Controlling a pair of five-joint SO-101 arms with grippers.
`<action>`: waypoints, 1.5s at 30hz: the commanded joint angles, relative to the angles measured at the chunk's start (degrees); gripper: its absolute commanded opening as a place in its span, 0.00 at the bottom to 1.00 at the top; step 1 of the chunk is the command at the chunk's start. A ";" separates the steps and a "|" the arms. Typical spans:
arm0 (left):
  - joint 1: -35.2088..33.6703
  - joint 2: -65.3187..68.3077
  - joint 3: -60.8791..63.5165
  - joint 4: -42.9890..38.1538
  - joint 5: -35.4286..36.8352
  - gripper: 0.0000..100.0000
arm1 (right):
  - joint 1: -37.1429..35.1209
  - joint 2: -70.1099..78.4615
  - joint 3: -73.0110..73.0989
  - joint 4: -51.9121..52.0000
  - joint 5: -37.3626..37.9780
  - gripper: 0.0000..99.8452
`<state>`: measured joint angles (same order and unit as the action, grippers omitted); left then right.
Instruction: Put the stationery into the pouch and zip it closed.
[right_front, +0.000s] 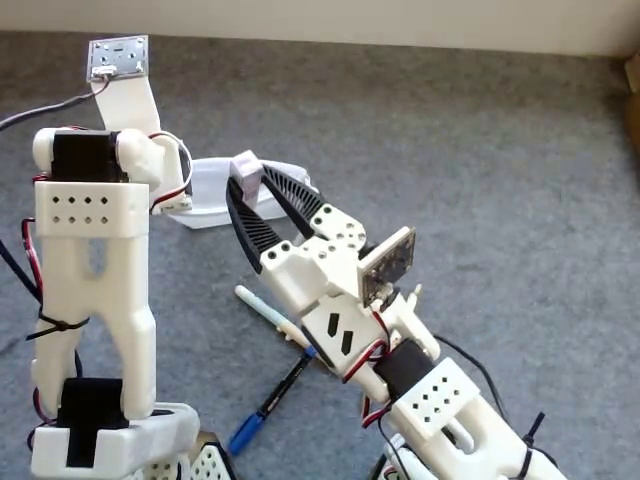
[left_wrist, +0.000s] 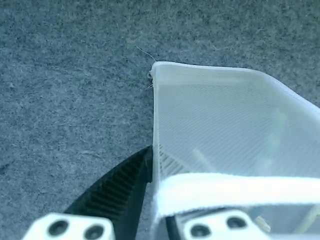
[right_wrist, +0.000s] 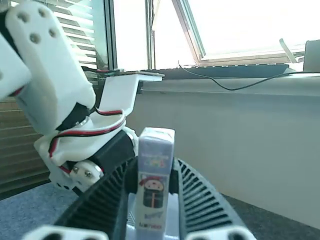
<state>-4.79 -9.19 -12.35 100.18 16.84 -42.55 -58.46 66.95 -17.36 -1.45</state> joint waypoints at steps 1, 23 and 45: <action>-0.75 0.66 -0.22 0.26 0.70 0.01 | -0.40 -1.71 0.04 -5.32 -0.09 0.01; -0.57 0.75 -0.22 0.26 0.70 0.01 | -0.31 3.38 -2.33 -8.48 -0.44 0.01; -0.84 0.31 1.54 0.26 0.70 0.01 | 0.92 12.35 -4.35 -15.78 -0.18 0.01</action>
<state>-4.79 -9.63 -11.03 100.18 16.84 -42.46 -46.24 66.42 -31.60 -1.45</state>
